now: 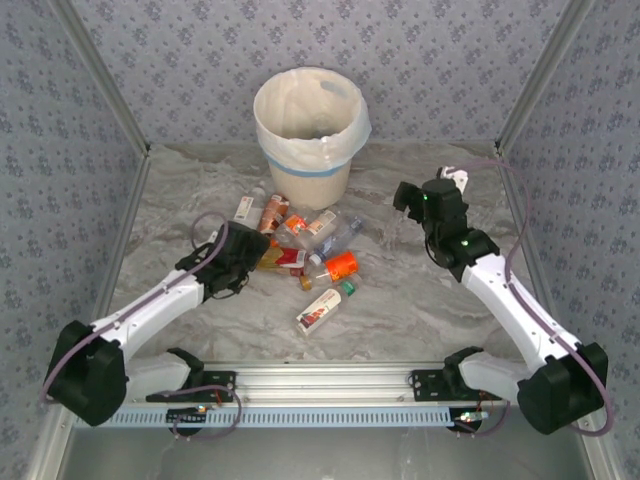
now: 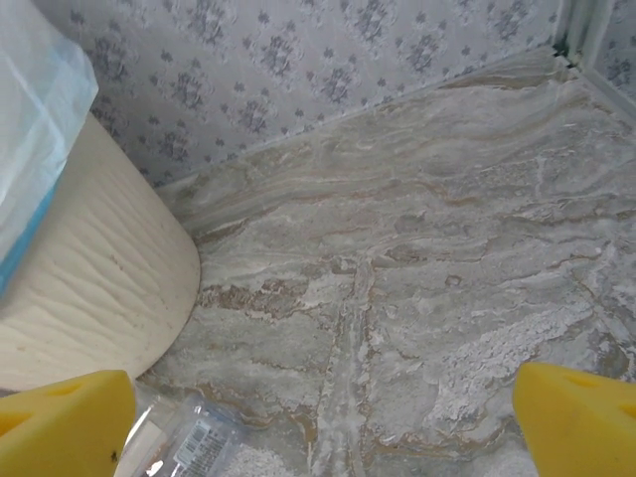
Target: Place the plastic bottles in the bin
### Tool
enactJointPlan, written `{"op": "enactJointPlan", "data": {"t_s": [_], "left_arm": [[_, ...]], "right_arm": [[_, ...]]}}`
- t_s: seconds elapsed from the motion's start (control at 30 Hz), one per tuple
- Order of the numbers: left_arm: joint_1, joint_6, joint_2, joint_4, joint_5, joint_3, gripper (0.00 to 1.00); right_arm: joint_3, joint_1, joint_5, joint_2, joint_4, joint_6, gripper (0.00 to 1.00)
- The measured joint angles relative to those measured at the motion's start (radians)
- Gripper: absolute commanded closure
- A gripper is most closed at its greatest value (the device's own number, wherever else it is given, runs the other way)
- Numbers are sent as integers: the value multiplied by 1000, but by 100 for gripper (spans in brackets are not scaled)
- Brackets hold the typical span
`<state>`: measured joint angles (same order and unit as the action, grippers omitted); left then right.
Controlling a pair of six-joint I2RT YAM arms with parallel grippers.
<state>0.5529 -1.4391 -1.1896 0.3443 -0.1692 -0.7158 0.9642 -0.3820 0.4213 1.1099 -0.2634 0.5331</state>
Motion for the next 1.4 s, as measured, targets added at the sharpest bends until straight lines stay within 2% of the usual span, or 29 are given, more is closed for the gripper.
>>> {"op": "enactJointPlan", "data": {"t_s": [0.27,0.63,0.7,0.93,1.03,1.23,1.4], "left_arm": [[5,-139,-148,-5,-11,-70,1],[12,-205,-370,-56,74,-132,6],[22,-203,-392,-66,76,-137,9],[52,-202,-416,-86,52,-139,29],[51,-183,-417,-137,43,-127,36],[50,-46,-400,-207,27,-108,41],[47,71,-320,-230,-4,-76,43]], "right_arm": [[-64,0,13,-93,60,-2,0],[-64,0,10,-96,57,-26,0],[-64,0,9,-96,55,-29,0],[-64,0,7,-99,50,-36,0],[-64,0,1,-99,50,-36,0],[-64,0,-24,-99,53,-36,0],[-64,0,-37,-98,62,-36,0]]}}
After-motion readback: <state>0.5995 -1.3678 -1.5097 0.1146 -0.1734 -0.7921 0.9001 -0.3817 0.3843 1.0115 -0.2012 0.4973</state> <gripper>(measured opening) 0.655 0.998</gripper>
